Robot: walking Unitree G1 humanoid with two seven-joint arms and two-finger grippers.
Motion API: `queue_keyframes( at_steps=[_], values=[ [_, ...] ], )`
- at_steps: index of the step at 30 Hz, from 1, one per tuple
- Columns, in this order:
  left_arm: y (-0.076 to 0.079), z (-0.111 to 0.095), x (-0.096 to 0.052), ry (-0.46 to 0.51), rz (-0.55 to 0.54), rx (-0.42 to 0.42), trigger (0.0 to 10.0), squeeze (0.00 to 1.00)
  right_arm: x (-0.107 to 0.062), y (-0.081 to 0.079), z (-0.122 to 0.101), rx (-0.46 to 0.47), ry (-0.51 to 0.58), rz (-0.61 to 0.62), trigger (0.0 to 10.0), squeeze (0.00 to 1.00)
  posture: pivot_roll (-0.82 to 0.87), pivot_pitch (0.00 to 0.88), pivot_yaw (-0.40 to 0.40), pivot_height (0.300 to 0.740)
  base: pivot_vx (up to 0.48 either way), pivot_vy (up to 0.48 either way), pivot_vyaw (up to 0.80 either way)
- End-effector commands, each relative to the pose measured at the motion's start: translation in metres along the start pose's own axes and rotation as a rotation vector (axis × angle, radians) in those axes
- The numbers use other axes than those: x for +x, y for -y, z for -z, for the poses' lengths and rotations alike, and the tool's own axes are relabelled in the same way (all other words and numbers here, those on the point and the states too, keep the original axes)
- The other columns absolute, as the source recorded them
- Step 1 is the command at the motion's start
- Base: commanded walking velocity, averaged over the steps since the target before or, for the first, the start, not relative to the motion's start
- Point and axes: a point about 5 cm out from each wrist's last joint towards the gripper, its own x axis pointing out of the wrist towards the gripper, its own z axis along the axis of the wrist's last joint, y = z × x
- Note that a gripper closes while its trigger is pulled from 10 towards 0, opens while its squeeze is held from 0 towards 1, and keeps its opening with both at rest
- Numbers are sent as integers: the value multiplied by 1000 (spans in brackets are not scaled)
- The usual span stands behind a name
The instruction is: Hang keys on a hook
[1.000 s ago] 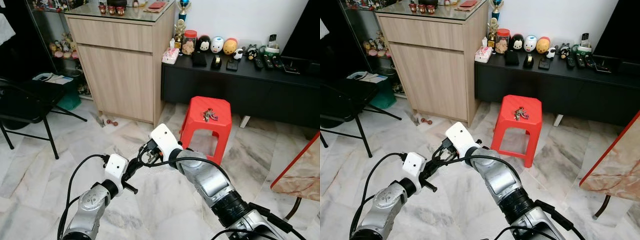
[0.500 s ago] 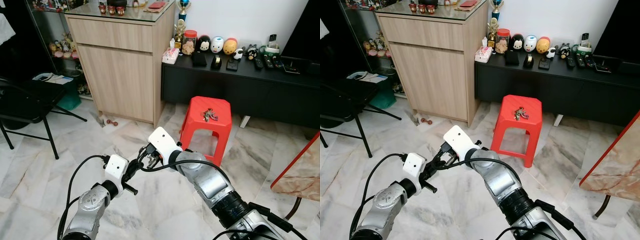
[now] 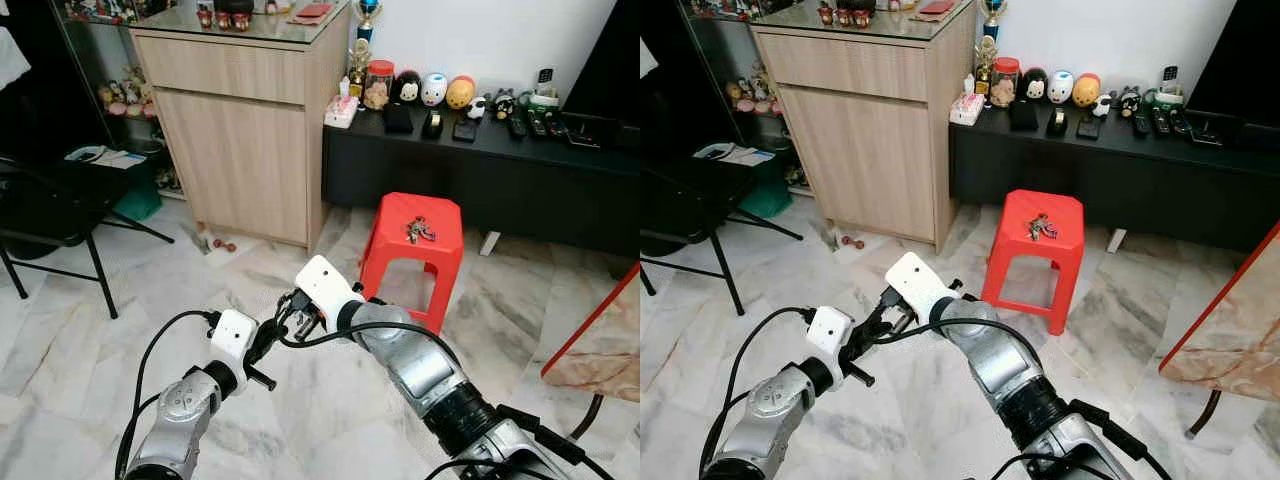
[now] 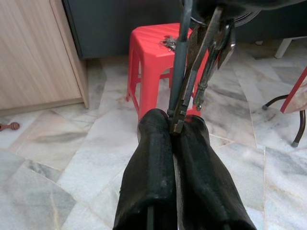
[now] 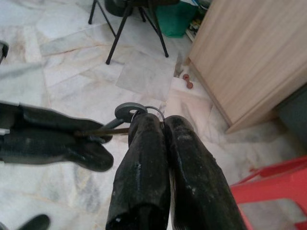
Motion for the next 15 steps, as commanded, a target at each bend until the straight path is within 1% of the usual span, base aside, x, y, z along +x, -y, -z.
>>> queue_keyframes(
  at_steps=[1,2,5,6,8,11,15],
  values=[
    [-3,-6,0,18,-2,22,0,0,-1,6,2,-32,-12,8,10000,0,-58,0,-47,740,0,0,0],
    [-3,-6,0,18,0,24,0,0,-1,7,3,-33,-14,10,10000,0,-57,0,-47,740,0,0,0],
    [-3,-6,0,18,2,27,0,0,-1,11,3,2,-3,22,10000,0,-57,0,-47,740,0,0,0],
    [-3,-6,0,19,3,28,0,0,-1,13,3,30,5,24,10000,0,-55,0,-47,740,0,0,0],
    [-3,-7,0,21,5,28,0,0,-1,17,4,45,11,31,10000,0,-56,0,-47,740,0,0,0],
    [-2,-8,1,27,16,30,0,0,-3,22,4,21,32,26,10000,0,-57,0,-46,740,0,0,0],
    [-1,-8,1,28,22,32,0,0,-3,23,1,18,54,0,10000,0,-55,0,-46,740,0,0,0]
  ],
)
